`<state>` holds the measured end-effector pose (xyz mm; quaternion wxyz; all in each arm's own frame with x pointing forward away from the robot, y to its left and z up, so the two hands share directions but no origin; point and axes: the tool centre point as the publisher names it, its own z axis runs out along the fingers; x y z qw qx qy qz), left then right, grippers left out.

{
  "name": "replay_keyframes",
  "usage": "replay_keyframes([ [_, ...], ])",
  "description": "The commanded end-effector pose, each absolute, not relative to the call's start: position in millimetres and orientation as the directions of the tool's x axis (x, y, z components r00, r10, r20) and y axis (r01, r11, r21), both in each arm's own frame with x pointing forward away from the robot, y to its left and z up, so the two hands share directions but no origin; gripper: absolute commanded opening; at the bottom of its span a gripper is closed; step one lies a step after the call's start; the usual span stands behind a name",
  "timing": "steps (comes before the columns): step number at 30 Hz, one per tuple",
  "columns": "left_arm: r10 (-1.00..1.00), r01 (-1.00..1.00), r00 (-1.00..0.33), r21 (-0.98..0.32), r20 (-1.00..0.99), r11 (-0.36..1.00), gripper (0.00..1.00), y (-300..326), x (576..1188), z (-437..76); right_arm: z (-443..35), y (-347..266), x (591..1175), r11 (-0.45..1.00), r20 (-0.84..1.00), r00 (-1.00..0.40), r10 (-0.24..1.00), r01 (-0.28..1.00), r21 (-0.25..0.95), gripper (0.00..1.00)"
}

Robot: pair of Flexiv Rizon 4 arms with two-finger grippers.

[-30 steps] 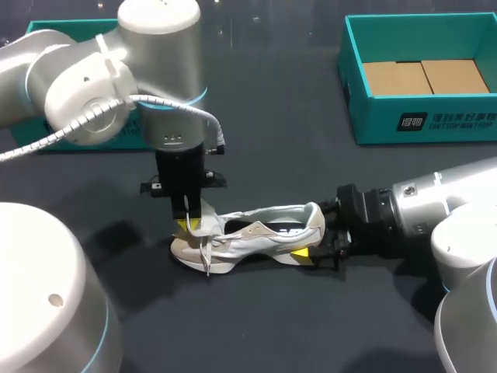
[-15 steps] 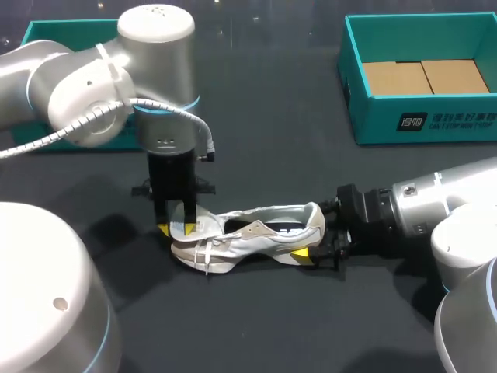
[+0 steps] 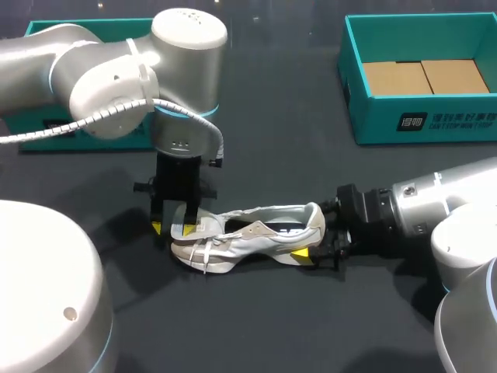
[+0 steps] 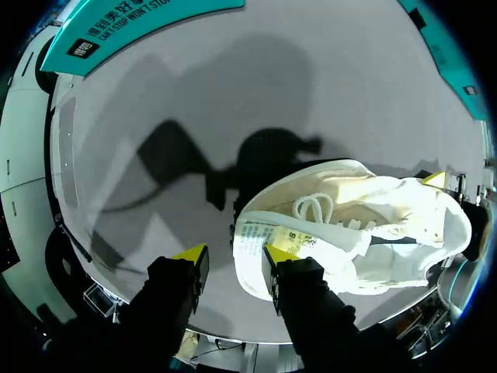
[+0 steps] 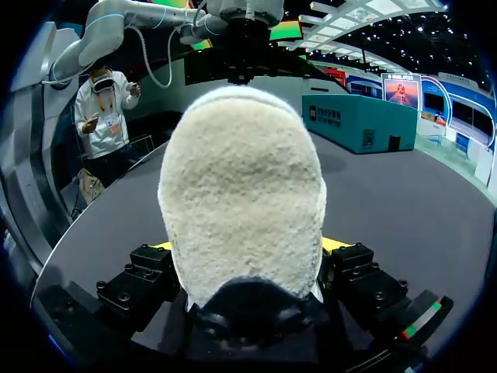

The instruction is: Take the shoe out of the shoebox, open the shoe tongue, remove and reinsert the insole, then place the shoe into the shoebox

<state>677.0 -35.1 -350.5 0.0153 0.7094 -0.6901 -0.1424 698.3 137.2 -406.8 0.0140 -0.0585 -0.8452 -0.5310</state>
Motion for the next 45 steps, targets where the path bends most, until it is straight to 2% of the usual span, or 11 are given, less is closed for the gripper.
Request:
replay_keyframes([
  [1, -0.986, -0.972, 0.002, 0.233, -0.169, -0.042, 0.44, -36.5, 682.1, -356.9, -407.5, 138.9, 697.9, 0.432, 0.086, -0.993, 0.085, 0.114, 0.895, 0.0],
  [12, -0.997, -0.988, -0.064, 0.145, -0.052, 0.056, 0.45, -40.9, 685.2, -301.4, -407.5, 138.9, 697.9, 0.432, 0.086, -0.993, 0.085, 0.114, 0.895, 0.0],
  [22, -0.962, -0.962, -0.268, 0.036, 0.057, 0.27, 0.44, -59.0, 702.3, -239.5, -407.5, 138.9, 697.9, 0.432, 0.086, -0.993, 0.085, 0.114, 0.895, 0.0],
  [29, -0.878, -0.885, -0.465, -0.038, 0.114, 0.464, 0.42, -81.1, 717.9, -210.3, -407.5, 138.9, 697.9, 0.432, 0.086, -0.993, 0.085, 0.114, 0.895, 0.0],
  [34, -0.742, -0.755, -0.654, -0.063, 0.15, 0.652, 0.28, -109.5, 724.9, -190.9, -407.5, 138.9, 697.9, 0.432, 0.086, -0.993, 0.085, 0.114, 0.895, 0.0],
  [35, -0.708, -0.721, -0.69, -0.07, 0.15, 0.689, 0.16, -113.8, 724.5, -189.0, -407.5, 138.9, 697.9, 0.432, 0.086, -0.993, 0.085, 0.114, 0.895, 0.0],
  [36, -0.668, -0.683, -0.728, -0.078, 0.152, 0.726, 0.0, -117.2, 724.3, -187.2, -407.5, 138.9, 697.9, 0.432, 0.086, -0.993, 0.085, 0.114, 0.895, 0.0],
  [41, -0.397, -0.416, -0.903, -0.099, 0.164, 0.904, 0.0, -127.9, 724.8, -177.7, -407.5, 138.9, 697.9, 0.432, 0.086, -0.993, 0.085, 0.114, 0.895, 0.0],
  [45, -0.212, -0.25, -0.909, -0.062, 0.36, 0.966, 0.0, -143.3, 735.8, -159.2, -407.5, 138.9, 697.9, 0.432, 0.086, -0.993, 0.085, 0.114, 0.895, 0.0],
])
